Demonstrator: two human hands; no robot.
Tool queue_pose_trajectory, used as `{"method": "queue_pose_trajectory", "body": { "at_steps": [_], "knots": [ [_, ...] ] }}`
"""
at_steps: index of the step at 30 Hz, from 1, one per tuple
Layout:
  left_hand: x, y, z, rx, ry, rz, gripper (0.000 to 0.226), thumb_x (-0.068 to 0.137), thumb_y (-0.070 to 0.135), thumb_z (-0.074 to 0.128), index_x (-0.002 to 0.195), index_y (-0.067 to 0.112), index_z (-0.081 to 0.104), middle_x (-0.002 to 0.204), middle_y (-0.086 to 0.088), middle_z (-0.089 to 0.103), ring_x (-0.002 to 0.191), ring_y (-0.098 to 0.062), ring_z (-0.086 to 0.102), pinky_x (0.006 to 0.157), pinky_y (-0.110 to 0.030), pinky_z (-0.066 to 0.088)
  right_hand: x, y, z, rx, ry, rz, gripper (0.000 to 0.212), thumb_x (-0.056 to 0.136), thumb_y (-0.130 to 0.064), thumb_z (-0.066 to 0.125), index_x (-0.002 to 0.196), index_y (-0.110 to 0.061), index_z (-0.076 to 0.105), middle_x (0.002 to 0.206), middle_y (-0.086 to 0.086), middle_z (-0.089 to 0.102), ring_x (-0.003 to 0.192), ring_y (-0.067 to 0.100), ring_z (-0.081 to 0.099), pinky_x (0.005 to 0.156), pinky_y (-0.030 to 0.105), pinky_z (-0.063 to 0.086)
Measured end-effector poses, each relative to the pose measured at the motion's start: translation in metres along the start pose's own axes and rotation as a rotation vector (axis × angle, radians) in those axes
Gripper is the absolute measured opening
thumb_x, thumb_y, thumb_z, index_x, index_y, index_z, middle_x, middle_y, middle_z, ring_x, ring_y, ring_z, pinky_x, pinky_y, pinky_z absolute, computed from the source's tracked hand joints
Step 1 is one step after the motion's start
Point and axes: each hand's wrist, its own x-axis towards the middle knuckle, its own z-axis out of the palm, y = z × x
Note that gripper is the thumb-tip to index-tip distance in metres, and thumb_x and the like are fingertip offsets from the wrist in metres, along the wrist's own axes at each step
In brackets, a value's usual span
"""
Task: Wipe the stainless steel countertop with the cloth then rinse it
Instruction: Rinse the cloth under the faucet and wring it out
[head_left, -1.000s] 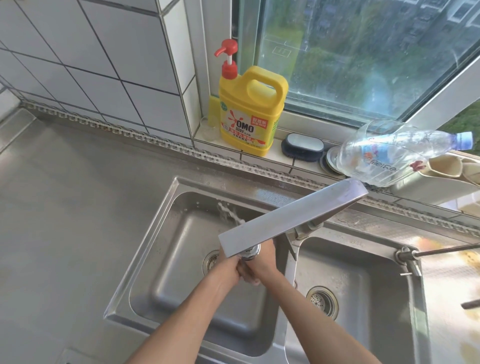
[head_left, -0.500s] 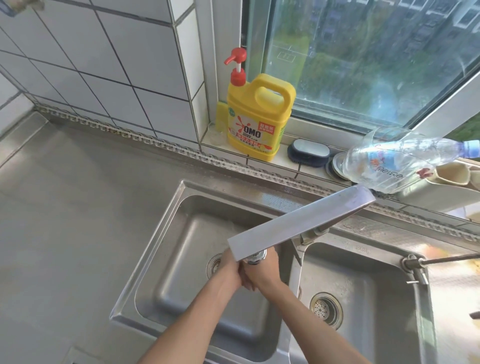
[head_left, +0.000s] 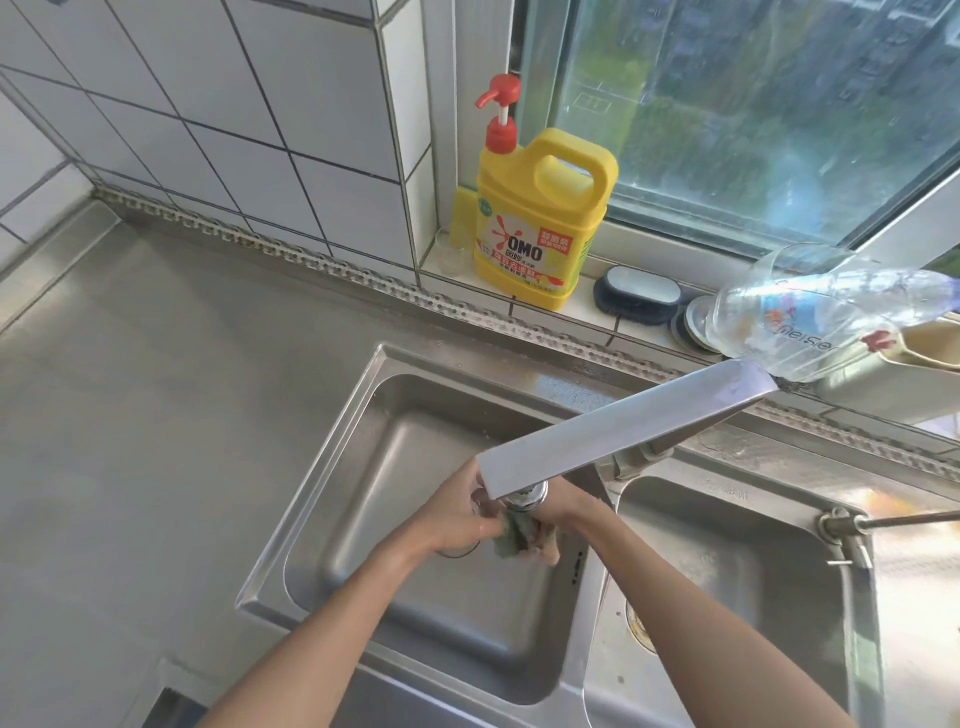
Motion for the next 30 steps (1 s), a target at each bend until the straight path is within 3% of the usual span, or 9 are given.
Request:
{"method": "queue_pose_trajectory", "body": {
  "at_steps": [2,5,9,13,16,19,21,25,30],
  "knots": [
    [-0.002,0.001,-0.004,-0.029,-0.036,0.014,0.043,0.067,0.001,0.064,0.108,0.017,0.063,0.089,0.007,0.069,0.073,0.009,0.065,0.069,-0.012,0.053,0.002,0.003,0.000,0.125,-0.053,-0.003,0.011,0.072,-0.027,0.064,0.067,-0.029,0.074,0.063,-0.024,0.071,0.060,-0.009,0.065,0.058,0.013,0.051],
    [-0.003,-0.001,-0.008,-0.057,-0.043,0.021,0.043,0.077,-0.004,0.063,0.115,0.018,0.064,0.095,0.013,0.076,0.085,0.007,0.070,0.077,-0.014,0.054,0.005,0.004,-0.001,0.256,-0.087,0.063,0.011,0.067,-0.028,0.066,0.077,-0.023,0.067,0.068,-0.019,0.074,0.063,-0.007,0.067,0.059,0.013,0.052],
    [-0.004,0.002,-0.005,-0.210,0.083,-0.008,0.037,0.092,0.014,0.061,0.122,-0.008,0.064,0.124,-0.023,0.071,0.106,-0.019,0.064,0.104,-0.046,0.050,0.010,0.004,0.000,0.409,-0.015,0.146,0.018,0.059,-0.028,0.069,0.075,-0.020,0.066,0.065,-0.011,0.073,0.062,0.005,0.069,0.055,0.017,0.050],
    [-0.005,-0.003,0.002,-0.408,0.212,-0.180,0.026,0.104,0.012,0.052,0.112,-0.007,0.068,0.121,-0.030,0.070,0.112,-0.039,0.069,0.102,-0.054,0.054,0.007,0.020,-0.001,0.472,0.067,0.202,0.025,0.063,-0.041,0.072,0.081,-0.023,0.073,0.080,-0.001,0.073,0.072,0.017,0.062,0.061,0.028,0.047],
    [-0.006,-0.002,0.005,-0.674,0.321,-0.351,0.026,0.104,0.013,0.047,0.100,0.001,0.070,0.112,-0.024,0.073,0.098,-0.031,0.068,0.085,-0.036,0.053,0.004,0.048,0.010,0.549,-0.017,0.226,0.027,0.088,-0.044,0.065,0.105,-0.025,0.076,0.105,0.003,0.077,0.090,0.019,0.071,0.078,0.035,0.056],
    [-0.008,0.004,0.006,-0.858,0.240,-0.436,0.029,0.105,0.020,0.047,0.098,0.006,0.071,0.089,-0.012,0.077,0.072,-0.024,0.073,0.055,-0.025,0.056,0.000,0.072,0.027,0.645,-0.145,0.163,0.033,0.101,-0.031,0.060,0.131,-0.018,0.067,0.123,0.010,0.072,0.112,0.028,0.069,0.098,0.045,0.056],
    [-0.009,0.005,0.005,-0.864,0.222,-0.426,0.029,0.104,0.023,0.048,0.100,0.008,0.072,0.091,-0.011,0.077,0.074,-0.023,0.073,0.056,-0.026,0.056,-0.003,0.070,0.034,0.694,-0.086,0.137,0.037,0.097,-0.029,0.068,0.131,-0.014,0.068,0.121,0.013,0.072,0.106,0.027,0.070,0.089,0.044,0.059],
    [-0.009,0.005,0.005,-0.700,0.216,-0.365,0.036,0.101,0.038,0.059,0.114,0.008,0.073,0.113,-0.011,0.077,0.108,-0.029,0.073,0.099,-0.047,0.057,0.003,0.065,0.034,0.810,0.208,0.169,0.035,0.093,-0.027,0.066,0.119,-0.005,0.071,0.111,0.014,0.073,0.096,0.030,0.067,0.085,0.048,0.057],
    [-0.003,-0.001,0.016,-0.570,0.365,-0.308,0.038,0.096,0.038,0.067,0.115,0.005,0.072,0.117,-0.013,0.077,0.107,-0.023,0.072,0.093,-0.041,0.057,0.001,0.061,0.026,0.895,0.443,0.125,0.012,0.098,-0.028,0.068,0.098,-0.017,0.065,0.066,0.003,0.060,0.043,0.012,0.047,0.039,0.018,0.032]
  ]
}}
